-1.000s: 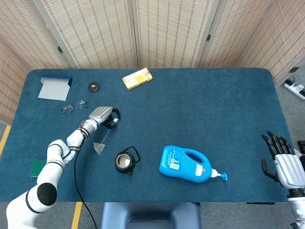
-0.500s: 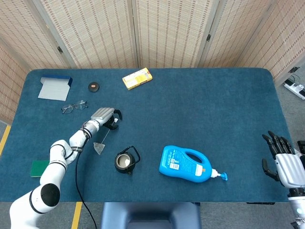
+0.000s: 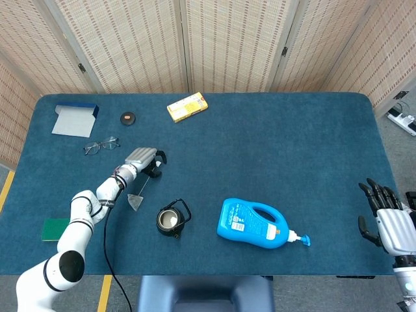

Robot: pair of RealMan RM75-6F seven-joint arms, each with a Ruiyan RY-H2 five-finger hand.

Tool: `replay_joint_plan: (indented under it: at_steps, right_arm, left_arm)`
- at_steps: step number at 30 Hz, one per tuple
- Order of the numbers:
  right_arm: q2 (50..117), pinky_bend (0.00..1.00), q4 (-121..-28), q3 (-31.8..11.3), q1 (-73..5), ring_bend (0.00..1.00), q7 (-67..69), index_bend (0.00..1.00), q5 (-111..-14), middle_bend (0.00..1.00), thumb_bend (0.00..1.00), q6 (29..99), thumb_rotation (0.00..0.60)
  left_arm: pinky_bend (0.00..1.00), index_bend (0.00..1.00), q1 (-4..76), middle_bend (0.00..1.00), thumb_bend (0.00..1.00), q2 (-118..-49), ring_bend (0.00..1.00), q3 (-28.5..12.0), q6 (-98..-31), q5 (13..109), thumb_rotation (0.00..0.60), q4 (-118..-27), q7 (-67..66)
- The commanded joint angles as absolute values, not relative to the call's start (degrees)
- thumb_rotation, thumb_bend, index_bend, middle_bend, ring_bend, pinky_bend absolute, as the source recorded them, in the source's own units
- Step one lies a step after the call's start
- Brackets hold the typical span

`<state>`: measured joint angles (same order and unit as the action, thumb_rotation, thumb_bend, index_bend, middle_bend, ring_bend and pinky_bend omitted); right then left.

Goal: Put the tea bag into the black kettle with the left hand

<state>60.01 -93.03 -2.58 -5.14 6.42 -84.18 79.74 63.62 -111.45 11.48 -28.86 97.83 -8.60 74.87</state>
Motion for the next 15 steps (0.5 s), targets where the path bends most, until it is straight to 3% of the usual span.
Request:
replay_joint_plan:
  at_steps: [1, 15]
  right_arm:
    - [60.0, 0.0, -93.0, -2.6, -5.1, 0.0, 6.4, 0.0, -84.2, 0.0, 0.58, 79.7, 0.6]
    - [59.8, 0.0, -93.2, -2.2, -5.1, 0.0, 6.5, 0.0, -84.8, 0.0, 0.58, 79.7, 0.6]
  left_arm:
    - [1.0, 0.42, 63.5, 1.0, 0.41, -111.5, 1.0, 11.5, -28.6, 97.8, 0.6, -8.4, 74.6]
    - [1.0, 0.46, 62.7, 1.0, 0.41, -111.3, 1.0, 11.0, -28.1, 96.9, 0.6, -7.9, 71.6]
